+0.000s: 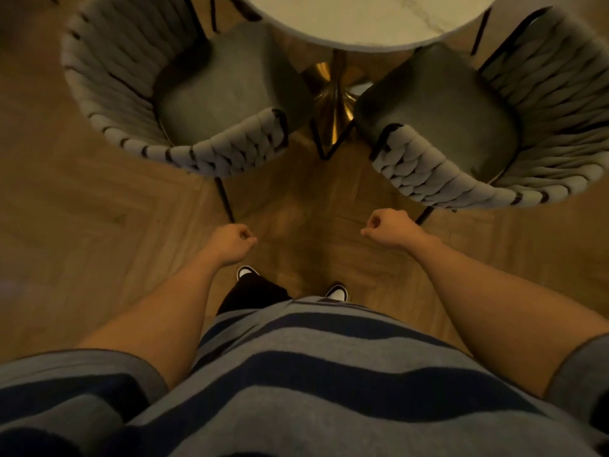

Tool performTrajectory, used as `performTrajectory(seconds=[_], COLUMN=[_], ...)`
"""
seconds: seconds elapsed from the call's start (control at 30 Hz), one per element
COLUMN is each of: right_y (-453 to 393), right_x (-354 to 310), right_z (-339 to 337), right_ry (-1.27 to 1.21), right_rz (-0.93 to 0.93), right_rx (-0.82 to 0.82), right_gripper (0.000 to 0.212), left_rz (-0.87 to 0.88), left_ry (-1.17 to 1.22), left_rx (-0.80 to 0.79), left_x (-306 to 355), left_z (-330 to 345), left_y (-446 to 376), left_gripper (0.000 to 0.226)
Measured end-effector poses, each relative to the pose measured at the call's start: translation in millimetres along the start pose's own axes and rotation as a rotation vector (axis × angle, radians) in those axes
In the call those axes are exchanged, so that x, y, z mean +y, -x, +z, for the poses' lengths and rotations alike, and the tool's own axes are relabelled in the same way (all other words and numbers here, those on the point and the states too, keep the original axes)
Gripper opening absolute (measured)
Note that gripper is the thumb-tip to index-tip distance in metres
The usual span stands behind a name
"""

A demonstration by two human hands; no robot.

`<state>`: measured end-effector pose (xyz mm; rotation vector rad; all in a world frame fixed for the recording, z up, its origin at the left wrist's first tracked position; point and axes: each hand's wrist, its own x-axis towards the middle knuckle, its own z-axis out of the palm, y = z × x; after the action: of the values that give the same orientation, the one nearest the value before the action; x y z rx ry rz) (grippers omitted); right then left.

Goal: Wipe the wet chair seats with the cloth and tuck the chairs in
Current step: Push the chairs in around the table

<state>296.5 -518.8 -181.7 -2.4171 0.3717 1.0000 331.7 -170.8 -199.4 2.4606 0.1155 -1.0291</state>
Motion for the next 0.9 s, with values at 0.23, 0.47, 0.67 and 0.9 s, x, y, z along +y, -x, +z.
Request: performTrajectory(seconds=[0.23, 0.47, 0.67, 0.9], right_y=[-25, -54, -74, -106], right_x=[-112, -277, -395, -496], right_z=[34, 85, 126, 149], right_ry=[0.111, 0.271, 0.343, 0.333], right_rz=[-0.137, -0.269, -0.306, -0.317], right_rx=[-0.112, -0.209, -0.266, -0.319], right_gripper=[0.015, 0.028, 0.026, 0.022], left_rz=[-0.187, -0.286, -0.383, -0.449], left_ry=[0.380, 0.503, 0.550, 0.603], left_rx=[0.091, 0.108, 0.087, 0.028], left_x=[-99, -213, -306, -365], left_z=[-27, -89, -146, -210], left_y=[23, 34, 40, 27], left_gripper=[0.017, 0.016, 0.013, 0.019])
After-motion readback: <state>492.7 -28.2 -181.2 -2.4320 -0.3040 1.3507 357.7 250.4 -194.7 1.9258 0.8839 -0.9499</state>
